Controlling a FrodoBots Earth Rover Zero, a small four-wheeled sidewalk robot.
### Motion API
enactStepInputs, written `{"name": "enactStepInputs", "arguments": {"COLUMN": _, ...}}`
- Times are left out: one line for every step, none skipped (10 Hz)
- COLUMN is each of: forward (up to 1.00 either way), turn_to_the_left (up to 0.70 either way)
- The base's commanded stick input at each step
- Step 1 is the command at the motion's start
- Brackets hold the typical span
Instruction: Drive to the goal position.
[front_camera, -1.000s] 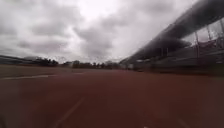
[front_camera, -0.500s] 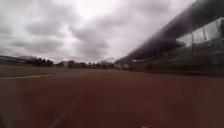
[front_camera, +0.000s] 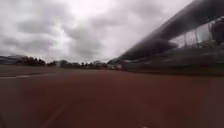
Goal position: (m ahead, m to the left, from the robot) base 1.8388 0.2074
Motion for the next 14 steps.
{"name": "enactStepInputs", "arguments": {"forward": 0.67, "turn_to_the_left": 0.0}}
{"name": "enactStepInputs", "arguments": {"forward": 0.67, "turn_to_the_left": 0.0}}
{"name": "enactStepInputs", "arguments": {"forward": 0.67, "turn_to_the_left": 0.0}}
{"name": "enactStepInputs", "arguments": {"forward": 0.67, "turn_to_the_left": 0.0}}
{"name": "enactStepInputs", "arguments": {"forward": 0.67, "turn_to_the_left": 0.0}}
{"name": "enactStepInputs", "arguments": {"forward": 0.67, "turn_to_the_left": 0.0}}
{"name": "enactStepInputs", "arguments": {"forward": 0.67, "turn_to_the_left": 0.0}}
{"name": "enactStepInputs", "arguments": {"forward": 0.67, "turn_to_the_left": 0.0}}
{"name": "enactStepInputs", "arguments": {"forward": 0.67, "turn_to_the_left": 0.0}}
{"name": "enactStepInputs", "arguments": {"forward": 0.67, "turn_to_the_left": 0.0}}
{"name": "enactStepInputs", "arguments": {"forward": 0.67, "turn_to_the_left": 0.0}}
{"name": "enactStepInputs", "arguments": {"forward": 0.67, "turn_to_the_left": 0.0}}
{"name": "enactStepInputs", "arguments": {"forward": 0.67, "turn_to_the_left": 0.0}}
{"name": "enactStepInputs", "arguments": {"forward": 0.67, "turn_to_the_left": 0.0}}
